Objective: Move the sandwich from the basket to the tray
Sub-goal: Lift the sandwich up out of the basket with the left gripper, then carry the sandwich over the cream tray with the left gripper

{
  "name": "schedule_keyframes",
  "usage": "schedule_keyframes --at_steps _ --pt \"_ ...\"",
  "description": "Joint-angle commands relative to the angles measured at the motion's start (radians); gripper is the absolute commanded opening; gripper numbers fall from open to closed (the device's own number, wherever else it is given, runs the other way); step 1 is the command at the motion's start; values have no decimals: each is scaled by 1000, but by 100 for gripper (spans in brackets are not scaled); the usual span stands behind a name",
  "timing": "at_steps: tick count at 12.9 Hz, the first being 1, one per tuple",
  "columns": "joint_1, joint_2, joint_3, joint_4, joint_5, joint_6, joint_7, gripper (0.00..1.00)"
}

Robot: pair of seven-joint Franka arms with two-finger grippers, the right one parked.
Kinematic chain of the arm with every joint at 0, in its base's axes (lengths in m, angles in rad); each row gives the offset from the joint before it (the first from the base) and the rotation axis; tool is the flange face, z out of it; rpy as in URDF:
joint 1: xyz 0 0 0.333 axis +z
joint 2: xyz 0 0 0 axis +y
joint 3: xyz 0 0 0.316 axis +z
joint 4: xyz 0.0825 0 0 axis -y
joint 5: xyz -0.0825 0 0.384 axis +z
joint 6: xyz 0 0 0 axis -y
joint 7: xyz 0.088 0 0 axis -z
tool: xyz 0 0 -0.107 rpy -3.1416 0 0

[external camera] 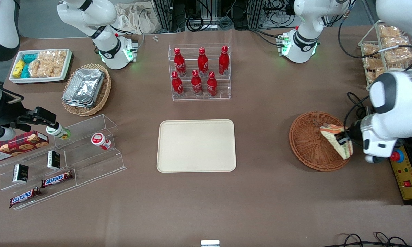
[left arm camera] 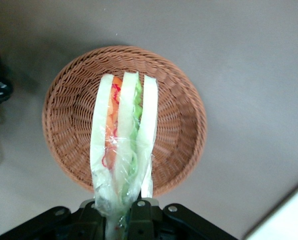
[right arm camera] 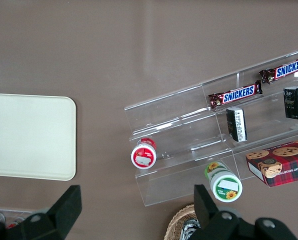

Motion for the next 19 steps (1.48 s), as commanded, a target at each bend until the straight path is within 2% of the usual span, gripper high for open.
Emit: schedule_keyframes --at_steps 1,2,3,7,9,16,17,19 --pt "-30 21 -55 220 12 -174 2 22" --pt "-46 23 -84 256 10 -187 2 28" --pt "-64 24 -117 268 9 -187 4 28" --pt "-148 119 -231 336 7 -172 13 20" --pt "-231 194 -241 360 10 -117 2 13" --pt "-444 478 -231 351 16 290 1 15" --pt "-455 503 -225 350 27 304 -1 15" --pt "-457 534 -225 341 93 307 -22 17"
